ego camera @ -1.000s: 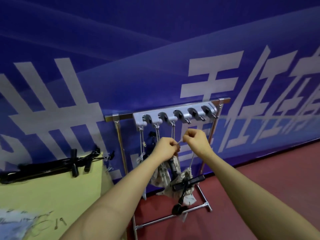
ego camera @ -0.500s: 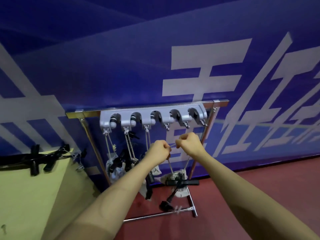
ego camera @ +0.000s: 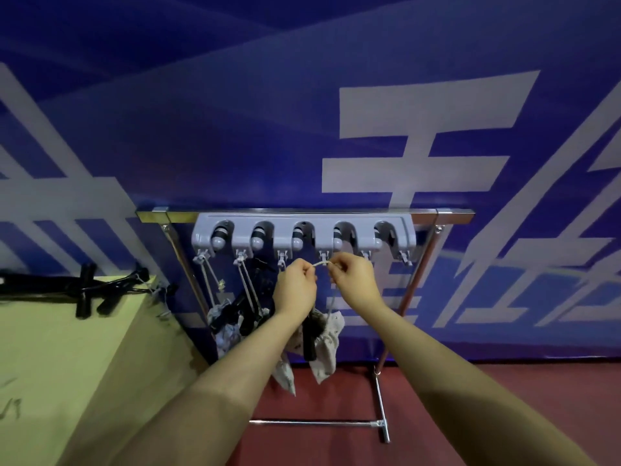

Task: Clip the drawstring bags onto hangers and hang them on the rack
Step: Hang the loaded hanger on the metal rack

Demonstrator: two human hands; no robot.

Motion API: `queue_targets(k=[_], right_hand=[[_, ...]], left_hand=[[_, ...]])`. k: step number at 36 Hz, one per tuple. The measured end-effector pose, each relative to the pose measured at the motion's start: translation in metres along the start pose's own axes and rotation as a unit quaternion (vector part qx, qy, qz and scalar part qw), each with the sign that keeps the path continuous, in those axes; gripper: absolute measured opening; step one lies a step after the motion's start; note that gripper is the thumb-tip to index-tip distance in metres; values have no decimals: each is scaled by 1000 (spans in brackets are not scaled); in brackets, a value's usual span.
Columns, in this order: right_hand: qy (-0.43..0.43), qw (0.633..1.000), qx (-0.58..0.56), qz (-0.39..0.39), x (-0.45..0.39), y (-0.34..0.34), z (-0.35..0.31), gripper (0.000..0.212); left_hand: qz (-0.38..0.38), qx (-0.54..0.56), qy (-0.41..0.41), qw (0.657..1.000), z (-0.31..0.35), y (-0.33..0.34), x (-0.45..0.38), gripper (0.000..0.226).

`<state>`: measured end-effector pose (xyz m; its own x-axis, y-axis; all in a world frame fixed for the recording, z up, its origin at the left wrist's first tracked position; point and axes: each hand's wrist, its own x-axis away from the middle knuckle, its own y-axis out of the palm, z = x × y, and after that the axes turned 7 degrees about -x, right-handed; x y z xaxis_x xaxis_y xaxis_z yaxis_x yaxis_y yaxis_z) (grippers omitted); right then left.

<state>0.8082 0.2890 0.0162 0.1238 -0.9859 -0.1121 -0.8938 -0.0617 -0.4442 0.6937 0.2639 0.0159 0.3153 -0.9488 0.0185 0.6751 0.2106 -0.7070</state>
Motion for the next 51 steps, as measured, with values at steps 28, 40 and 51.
queue_targets(k=[28, 40, 51], right_hand=[[37, 996, 76, 7, 17, 19, -10, 16], [1, 990, 38, -136, 30, 98, -64, 14], [-27, 974, 37, -224, 51, 233, -133, 19]], left_hand=[[-55, -22, 5, 998, -21, -24, 3, 14], [39, 13, -56, 998, -90, -114, 12, 13], [72, 31, -114, 990, -212, -219, 26, 14]])
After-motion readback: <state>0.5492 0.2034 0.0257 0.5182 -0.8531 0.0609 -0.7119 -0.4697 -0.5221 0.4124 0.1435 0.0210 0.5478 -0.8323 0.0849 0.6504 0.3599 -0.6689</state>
